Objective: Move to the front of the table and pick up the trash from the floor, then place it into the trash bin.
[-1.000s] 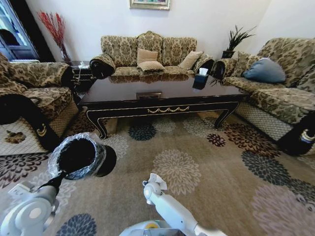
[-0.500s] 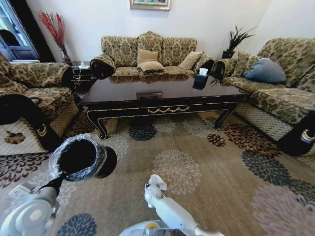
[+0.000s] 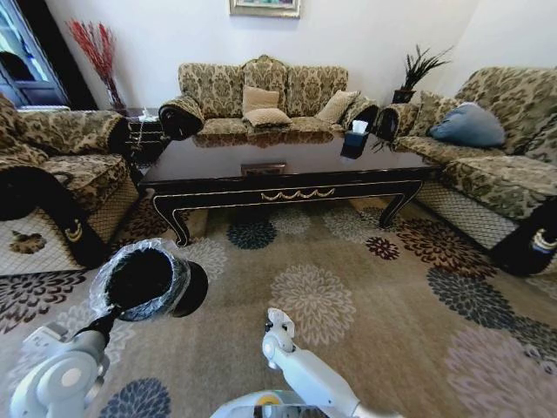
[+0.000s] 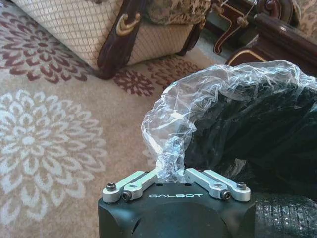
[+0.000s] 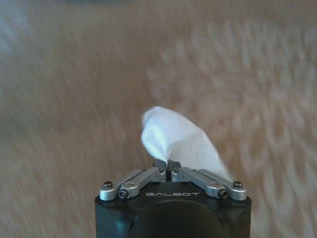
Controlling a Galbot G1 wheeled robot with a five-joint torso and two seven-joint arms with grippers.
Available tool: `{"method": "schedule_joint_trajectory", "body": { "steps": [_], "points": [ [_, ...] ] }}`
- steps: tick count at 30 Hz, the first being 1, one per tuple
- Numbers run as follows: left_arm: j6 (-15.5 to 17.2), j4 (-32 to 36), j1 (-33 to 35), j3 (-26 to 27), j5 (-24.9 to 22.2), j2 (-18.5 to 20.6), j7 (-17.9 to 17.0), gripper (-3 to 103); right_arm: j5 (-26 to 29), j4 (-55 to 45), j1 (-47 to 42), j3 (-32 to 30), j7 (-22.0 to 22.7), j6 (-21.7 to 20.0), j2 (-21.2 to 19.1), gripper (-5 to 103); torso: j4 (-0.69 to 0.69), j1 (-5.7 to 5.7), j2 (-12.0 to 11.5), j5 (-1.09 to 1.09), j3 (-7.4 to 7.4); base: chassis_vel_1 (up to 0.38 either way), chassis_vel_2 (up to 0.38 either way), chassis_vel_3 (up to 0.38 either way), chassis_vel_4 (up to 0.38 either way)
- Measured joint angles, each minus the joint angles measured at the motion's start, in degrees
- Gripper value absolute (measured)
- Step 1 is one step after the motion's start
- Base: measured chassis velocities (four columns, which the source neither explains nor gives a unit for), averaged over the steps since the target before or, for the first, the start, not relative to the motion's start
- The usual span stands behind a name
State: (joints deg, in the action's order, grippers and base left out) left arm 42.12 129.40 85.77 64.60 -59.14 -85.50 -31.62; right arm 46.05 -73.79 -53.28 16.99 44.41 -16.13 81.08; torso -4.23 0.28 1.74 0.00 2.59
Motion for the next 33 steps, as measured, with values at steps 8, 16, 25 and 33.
{"method": "schedule_joint_trajectory", "body": {
  "steps": [8,16,25,33],
  "points": [
    [0.0,-0.92,0.0,-2.47,0.44,-0.45,0.04,2,-5.96,-9.31,1.4,-0.49,-9.56,8.69,-3.63,0,-0.01,0.0,0.0,0.0,0.0,0.0,0.0,0.0,0.0],
    [-0.02,-3.64,-0.87,-5.2,2.04,-0.64,0.05,2,-0.87,-20.45,7.16,2.02,-15.59,14.94,-6.35,0,0.0,0.0,0.0,0.01,0.0,0.0,0.0,0.0,0.0],
    [-0.01,-8.4,-2.07,-10.91,8.17,-1.22,1.4,2,2.5,-23.98,14.21,8.62,-22.43,22.92,-7.01,0,0.0,0.0,0.0,0.0,0.0,0.0,0.0,0.0,0.0],
    [0.0,-12.73,-4.83,-15.37,11.21,-2.32,1.22,2,0.78,-25.4,17.65,16.84,-25.0,25.92,-6.51,0,-0.01,0.0,0.0,0.0,0.0,0.0,0.0,0.0,0.0]
  ]
}}
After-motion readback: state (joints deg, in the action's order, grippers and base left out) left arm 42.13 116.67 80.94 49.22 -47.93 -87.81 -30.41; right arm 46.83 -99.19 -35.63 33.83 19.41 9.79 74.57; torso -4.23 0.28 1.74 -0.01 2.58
